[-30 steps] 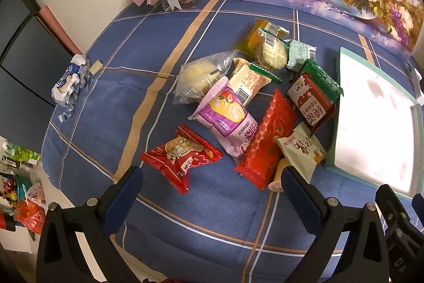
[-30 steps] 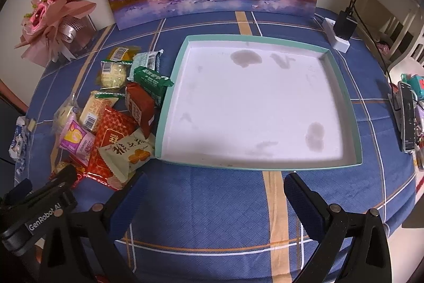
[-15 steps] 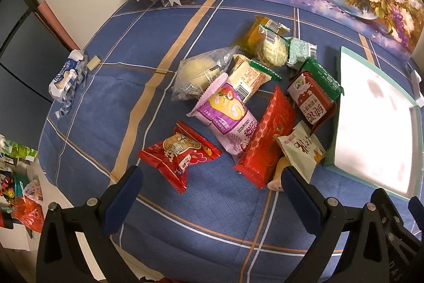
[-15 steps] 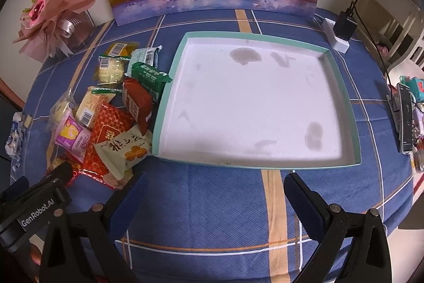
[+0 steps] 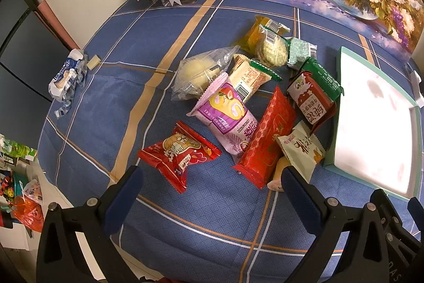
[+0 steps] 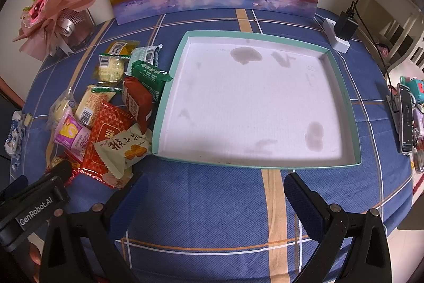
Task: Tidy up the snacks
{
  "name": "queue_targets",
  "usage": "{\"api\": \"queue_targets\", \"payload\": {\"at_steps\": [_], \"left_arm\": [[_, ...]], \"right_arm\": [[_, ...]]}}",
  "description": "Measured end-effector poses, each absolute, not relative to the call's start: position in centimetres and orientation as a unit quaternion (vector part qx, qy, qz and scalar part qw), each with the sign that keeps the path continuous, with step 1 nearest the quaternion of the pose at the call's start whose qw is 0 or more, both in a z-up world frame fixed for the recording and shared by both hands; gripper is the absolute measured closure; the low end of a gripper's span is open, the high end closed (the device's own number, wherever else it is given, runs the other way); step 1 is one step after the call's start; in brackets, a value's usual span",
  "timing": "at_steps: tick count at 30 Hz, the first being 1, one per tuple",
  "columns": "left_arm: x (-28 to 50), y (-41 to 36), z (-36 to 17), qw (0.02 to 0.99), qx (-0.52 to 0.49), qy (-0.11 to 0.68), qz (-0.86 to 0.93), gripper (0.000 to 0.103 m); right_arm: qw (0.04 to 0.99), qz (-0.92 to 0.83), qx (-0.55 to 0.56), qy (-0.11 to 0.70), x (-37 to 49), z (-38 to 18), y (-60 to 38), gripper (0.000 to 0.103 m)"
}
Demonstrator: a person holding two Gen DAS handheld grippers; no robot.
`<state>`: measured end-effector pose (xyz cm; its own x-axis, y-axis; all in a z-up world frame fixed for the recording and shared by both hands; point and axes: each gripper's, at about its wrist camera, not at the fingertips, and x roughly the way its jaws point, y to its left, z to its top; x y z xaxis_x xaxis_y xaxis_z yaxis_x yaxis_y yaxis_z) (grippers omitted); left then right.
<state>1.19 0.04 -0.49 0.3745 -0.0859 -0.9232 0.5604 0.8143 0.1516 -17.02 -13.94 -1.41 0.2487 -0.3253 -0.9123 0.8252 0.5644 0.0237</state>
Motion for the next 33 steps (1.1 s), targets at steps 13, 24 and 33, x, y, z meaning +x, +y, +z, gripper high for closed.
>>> {"api": "queue_targets", "payload": {"at_steps": [13, 24, 33], "left_arm": [[6.7, 4.9, -1.8, 0.797, 0.120, 0.576, -0.134, 0.000], [10.3, 6.7, -5.3, 0.757, 0.070, 0.636, -0.130, 0.000], [10.9, 5.9, -8.3, 0.735, 0.066, 0.660, -0.140, 0.015]], "right_arm": [[0.758, -0.314, 0.297, 0.488, -14.2, -2.9, -12.7, 0.000], [0.745, -0.259, 0.335, 0.516, -9.4, -6.3, -10.7, 0.000], [0.727, -0.255, 0.360, 0.526, -7.8, -8.9, -11.0, 0.004]]}}
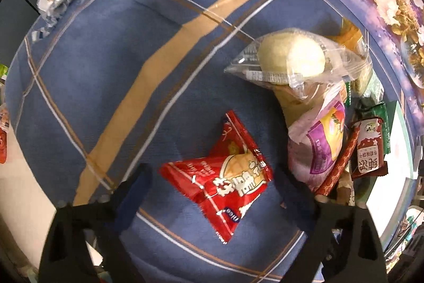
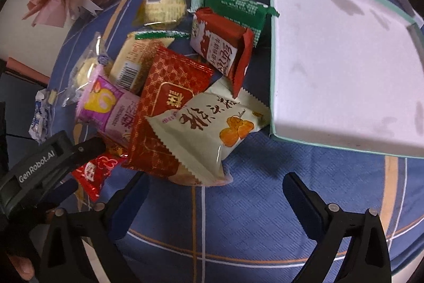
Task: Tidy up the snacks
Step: 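Grasp the red snack packet with the left gripper while the right gripper grasps the yellow jelly cup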
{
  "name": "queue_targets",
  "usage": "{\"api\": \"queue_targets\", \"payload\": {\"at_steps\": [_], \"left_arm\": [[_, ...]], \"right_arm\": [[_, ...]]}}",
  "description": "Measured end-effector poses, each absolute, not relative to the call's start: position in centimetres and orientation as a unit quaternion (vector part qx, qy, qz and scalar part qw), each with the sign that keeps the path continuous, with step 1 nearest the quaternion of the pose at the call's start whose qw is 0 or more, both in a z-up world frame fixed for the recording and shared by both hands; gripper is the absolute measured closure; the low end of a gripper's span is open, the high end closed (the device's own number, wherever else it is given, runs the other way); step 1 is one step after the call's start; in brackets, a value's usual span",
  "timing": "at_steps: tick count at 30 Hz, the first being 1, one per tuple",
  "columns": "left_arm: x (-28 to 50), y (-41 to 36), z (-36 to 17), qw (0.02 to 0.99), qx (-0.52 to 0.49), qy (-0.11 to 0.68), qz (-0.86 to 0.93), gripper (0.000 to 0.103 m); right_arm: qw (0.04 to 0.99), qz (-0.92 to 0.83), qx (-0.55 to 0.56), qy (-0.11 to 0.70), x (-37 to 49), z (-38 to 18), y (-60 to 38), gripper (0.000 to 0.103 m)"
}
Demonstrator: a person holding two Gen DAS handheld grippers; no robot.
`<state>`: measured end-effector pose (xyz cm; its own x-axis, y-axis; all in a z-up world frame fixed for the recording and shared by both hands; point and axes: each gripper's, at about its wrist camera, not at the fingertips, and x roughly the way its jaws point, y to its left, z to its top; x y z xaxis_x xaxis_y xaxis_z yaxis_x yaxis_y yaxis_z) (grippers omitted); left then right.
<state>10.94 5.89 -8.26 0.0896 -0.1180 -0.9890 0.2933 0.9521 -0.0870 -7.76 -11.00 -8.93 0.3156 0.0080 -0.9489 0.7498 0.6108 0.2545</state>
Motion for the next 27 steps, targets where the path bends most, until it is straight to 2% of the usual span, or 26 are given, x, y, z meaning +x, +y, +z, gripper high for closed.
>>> {"api": "queue_targets", "payload": {"at_steps": [4, 6, 13, 18, 22, 27], "left_arm": [[11.0, 5.8, -9.5, 0.728, 0.066, 0.668, -0.139, 0.018], [11.0, 5.8, -10.1, 0.723, 0.065, 0.673, -0.143, 0.026], [10.8, 5.4, -10.9, 0.727, 0.077, 0.668, -0.142, 0.027], [10.1, 4.8, -10.6, 0.727, 0.076, 0.666, -0.147, 0.041], [9.9, 4.8, -10.7, 0.727, 0.074, 0.667, -0.146, 0.042], [10.0, 4.7, -10.4, 0.724, 0.076, 0.669, -0.147, 0.044]], "right_arm": [[0.722, -0.256, 0.364, 0.531, -7.6, -9.8, -11.2, 0.010], [0.719, -0.258, 0.362, 0.534, -7.4, -10.3, -11.3, 0.012], [0.720, -0.271, 0.347, 0.537, -7.2, -10.5, -11.9, 0.022], [0.719, -0.275, 0.331, 0.545, -6.5, -9.9, -11.1, 0.041], [0.721, -0.276, 0.317, 0.551, -6.5, -9.9, -10.7, 0.055], [0.722, -0.268, 0.314, 0.555, -6.5, -9.8, -10.3, 0.056]]}}
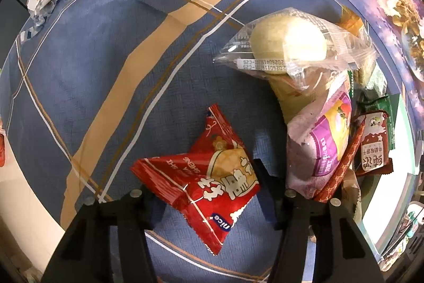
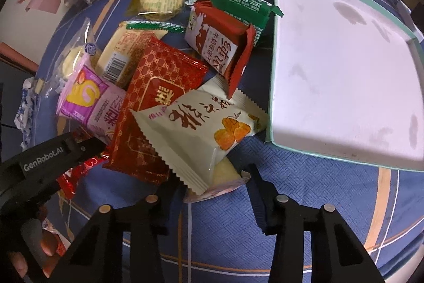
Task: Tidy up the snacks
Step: 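Grasp the red snack packet with the left gripper while the right gripper grasps the yellow jelly cup, then carry the red packet and jelly cup into the white tray and open both grippers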
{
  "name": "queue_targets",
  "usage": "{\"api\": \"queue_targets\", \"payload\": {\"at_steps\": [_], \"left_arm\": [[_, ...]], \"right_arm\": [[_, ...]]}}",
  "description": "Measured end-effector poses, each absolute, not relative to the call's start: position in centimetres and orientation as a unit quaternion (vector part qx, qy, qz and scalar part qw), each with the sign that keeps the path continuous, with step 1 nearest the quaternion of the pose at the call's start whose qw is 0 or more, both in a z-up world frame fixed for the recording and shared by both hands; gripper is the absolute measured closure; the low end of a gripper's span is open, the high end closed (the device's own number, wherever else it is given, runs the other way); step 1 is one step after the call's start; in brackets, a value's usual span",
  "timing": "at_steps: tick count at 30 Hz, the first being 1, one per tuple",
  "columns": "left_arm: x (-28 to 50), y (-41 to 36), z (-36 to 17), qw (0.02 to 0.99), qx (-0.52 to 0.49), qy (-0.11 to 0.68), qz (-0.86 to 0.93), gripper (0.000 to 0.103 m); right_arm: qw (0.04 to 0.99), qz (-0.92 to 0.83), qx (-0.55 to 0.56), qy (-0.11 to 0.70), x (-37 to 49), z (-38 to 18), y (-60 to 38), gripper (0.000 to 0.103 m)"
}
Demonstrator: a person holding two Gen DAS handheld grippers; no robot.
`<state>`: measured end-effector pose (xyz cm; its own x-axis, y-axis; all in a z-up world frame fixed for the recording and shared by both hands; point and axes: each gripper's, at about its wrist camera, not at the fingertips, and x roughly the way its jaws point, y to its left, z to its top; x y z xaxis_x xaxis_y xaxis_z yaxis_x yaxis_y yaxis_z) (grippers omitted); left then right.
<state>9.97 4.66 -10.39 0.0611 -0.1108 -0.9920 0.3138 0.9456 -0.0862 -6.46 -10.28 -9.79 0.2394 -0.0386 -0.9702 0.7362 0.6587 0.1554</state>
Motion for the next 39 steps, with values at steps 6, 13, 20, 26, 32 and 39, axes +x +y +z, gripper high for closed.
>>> {"api": "queue_targets", "payload": {"at_steps": [6, 13, 20, 26, 32, 39], "left_arm": [[9.6, 5.0, -9.2, 0.722, 0.077, 0.672, -0.147, 0.044], [9.2, 5.3, -7.2, 0.732, 0.070, 0.660, -0.152, 0.045], [8.2, 5.8, -3.8, 0.760, 0.060, 0.627, -0.159, 0.045], [6.8, 5.5, -1.1, 0.776, 0.053, 0.603, -0.175, 0.045], [5.0, 2.6, -0.2, 0.767, 0.066, 0.598, -0.223, 0.044], [1.9, -3.5, 0.9, 0.754, 0.106, 0.578, -0.293, 0.044]], "right_arm": [[0.720, -0.253, 0.327, 0.557, -6.7, -9.5, -9.5, 0.056], [0.724, -0.235, 0.347, 0.548, -7.2, -8.1, -8.4, 0.056], [0.750, -0.219, 0.355, 0.513, -7.4, -5.0, -7.0, 0.056], [0.777, -0.220, 0.355, 0.471, -8.0, -2.0, -6.8, 0.056], [0.767, -0.282, 0.356, 0.454, -10.1, -1.5, -10.0, 0.056], [0.730, -0.372, 0.379, 0.430, -13.8, -1.3, -15.9, 0.056]]}}
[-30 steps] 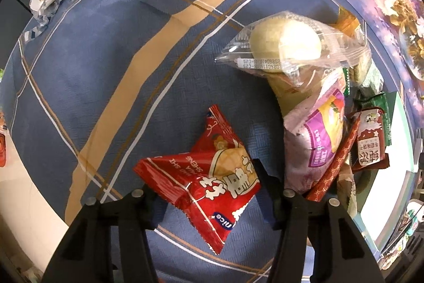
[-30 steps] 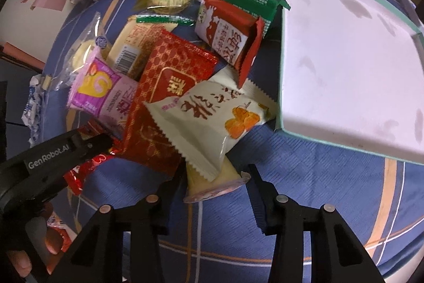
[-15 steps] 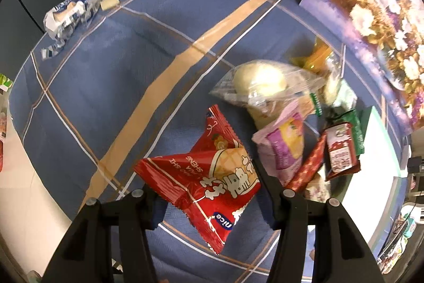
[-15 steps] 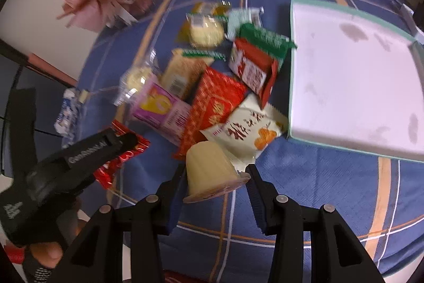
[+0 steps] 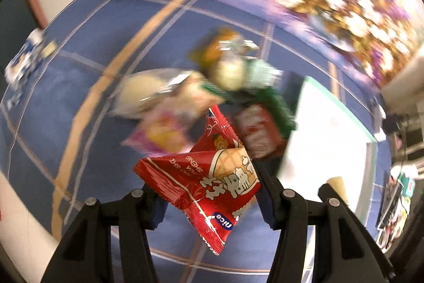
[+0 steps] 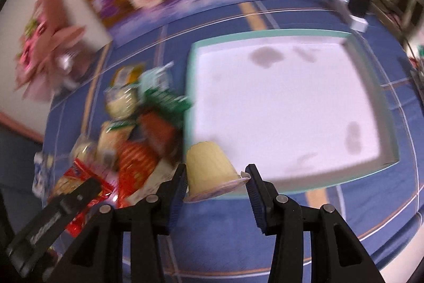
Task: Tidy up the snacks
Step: 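Carry the red packet and jelly cup into the white tray and open both grippers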
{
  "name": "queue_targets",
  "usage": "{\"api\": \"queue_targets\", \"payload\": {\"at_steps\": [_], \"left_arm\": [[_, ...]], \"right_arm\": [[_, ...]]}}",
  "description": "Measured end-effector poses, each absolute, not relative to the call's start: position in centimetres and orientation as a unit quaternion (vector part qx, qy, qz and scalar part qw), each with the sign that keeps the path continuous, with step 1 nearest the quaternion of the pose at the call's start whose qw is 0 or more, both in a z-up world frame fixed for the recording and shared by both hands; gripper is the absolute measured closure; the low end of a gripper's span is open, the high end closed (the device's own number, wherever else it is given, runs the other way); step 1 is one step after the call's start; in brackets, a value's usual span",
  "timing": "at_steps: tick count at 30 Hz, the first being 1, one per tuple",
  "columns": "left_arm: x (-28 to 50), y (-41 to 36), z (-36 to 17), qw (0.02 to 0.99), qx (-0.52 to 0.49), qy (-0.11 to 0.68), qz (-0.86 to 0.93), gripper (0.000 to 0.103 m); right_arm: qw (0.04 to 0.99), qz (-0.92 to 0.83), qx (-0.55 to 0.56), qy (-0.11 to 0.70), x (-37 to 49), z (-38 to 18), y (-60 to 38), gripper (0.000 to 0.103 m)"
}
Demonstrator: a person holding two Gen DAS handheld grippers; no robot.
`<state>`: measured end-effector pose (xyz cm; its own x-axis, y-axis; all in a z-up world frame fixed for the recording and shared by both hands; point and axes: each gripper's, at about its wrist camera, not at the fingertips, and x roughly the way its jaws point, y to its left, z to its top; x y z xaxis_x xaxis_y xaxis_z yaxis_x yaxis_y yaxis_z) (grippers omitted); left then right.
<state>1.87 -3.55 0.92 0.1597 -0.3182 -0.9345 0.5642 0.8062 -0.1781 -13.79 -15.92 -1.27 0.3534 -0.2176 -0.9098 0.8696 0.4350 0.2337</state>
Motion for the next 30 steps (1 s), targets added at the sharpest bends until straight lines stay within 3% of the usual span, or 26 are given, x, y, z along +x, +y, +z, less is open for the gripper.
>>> {"api": "queue_targets", "payload": {"at_steps": [15, 30], "left_arm": [[-1.2, -16.1, -2.0, 0.717, 0.163, 0.573, -0.361, 0.044], [0.2, -22.3, -3.6, 0.719, 0.162, 0.557, -0.383, 0.044]], "right_arm": [[0.688, -0.446, 0.413, 0.396, -17.2, -2.6, -23.5, 0.056], [0.665, -0.489, 0.417, 0.381, -18.4, -4.0, -30.4, 0.056]]}}
